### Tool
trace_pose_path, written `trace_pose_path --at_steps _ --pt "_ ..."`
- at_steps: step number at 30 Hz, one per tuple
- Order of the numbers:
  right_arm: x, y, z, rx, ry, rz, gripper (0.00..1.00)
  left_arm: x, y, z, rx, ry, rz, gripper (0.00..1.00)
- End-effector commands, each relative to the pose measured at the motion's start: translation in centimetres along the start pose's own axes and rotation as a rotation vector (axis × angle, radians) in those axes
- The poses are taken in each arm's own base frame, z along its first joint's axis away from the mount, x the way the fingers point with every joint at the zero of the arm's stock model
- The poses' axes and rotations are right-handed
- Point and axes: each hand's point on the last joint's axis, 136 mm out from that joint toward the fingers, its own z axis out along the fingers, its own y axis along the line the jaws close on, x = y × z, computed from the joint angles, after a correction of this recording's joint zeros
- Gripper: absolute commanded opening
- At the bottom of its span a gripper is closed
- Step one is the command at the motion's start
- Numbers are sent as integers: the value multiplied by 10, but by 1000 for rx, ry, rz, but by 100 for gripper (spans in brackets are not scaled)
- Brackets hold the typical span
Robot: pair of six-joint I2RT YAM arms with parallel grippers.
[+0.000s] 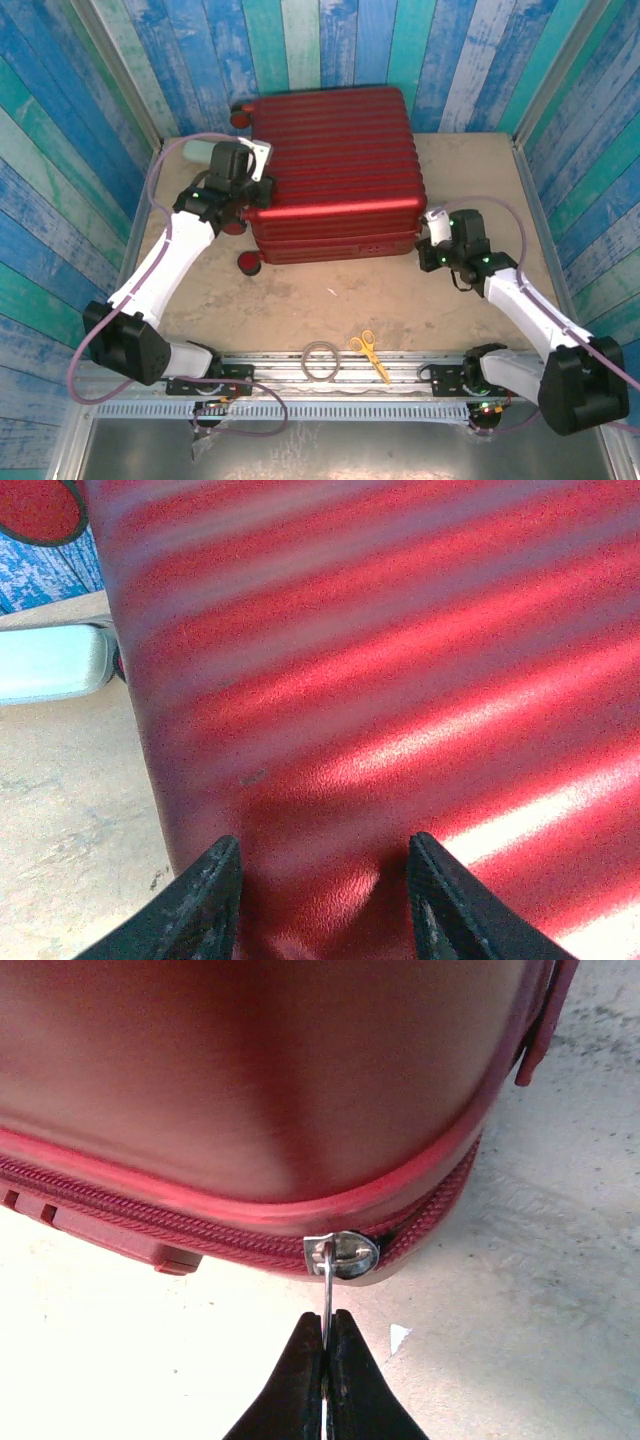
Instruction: Pack the luggage
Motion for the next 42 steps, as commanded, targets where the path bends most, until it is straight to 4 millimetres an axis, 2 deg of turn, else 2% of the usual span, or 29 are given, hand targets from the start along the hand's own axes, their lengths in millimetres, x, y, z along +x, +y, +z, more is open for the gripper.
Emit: trace_pose_path --at_steps 1,4,7,11,13,14,15,18,20,23,25,26,29,33,36,42 --pt "-20 21 -9 -11 -97 -56 0 68 -2 23 10 232 -40 45" --pt "-14 30 -4 -28 -68 -70 0 69 -5 25 27 226 -61 44" --pt "-13 18 -1 40 -48 -35 0 67 -3 21 19 214 -62 45" --pt "-15 -11 -4 163 -49 62 0 55 21 5 -124 154 -95 63" --pt "-17 -22 -5 174 -42 125 0 44 41 -14 -247 100 -196 71" --pt "-18 -24 -4 168 -42 143 0 39 48 -24 -287 66 -268 71" --pt "-20 -25 -4 166 -41 153 1 33 50 -39 -296 19 -354 70" --pt "-24 -23 -2 152 -37 163 0 21 41 -74 -194 -161 -598 67" --pt "-23 -24 0 152 -27 174 1 27 39 -91 -136 -241 -765 63" --pt "-22 -30 2 170 -16 196 1 44 35 -100 -82 -264 -915 57" --pt "-23 -33 3 168 -15 217 1 53 33 -100 -69 -259 -975 57" --pt "-22 -34 4 161 -13 223 0 58 35 -100 -83 -250 -1024 61" --pt "-22 -32 7 142 -7 222 0 70 34 -92 -96 -203 -1144 64" --pt "-22 -30 8 128 -9 215 1 79 8 -66 33 -91 -1324 66" --pt "-18 -30 7 130 -6 212 1 77 -9 -51 150 -56 -1436 65" --pt "-14 -31 3 139 -9 204 1 66 -4 -47 112 -60 -1515 66"
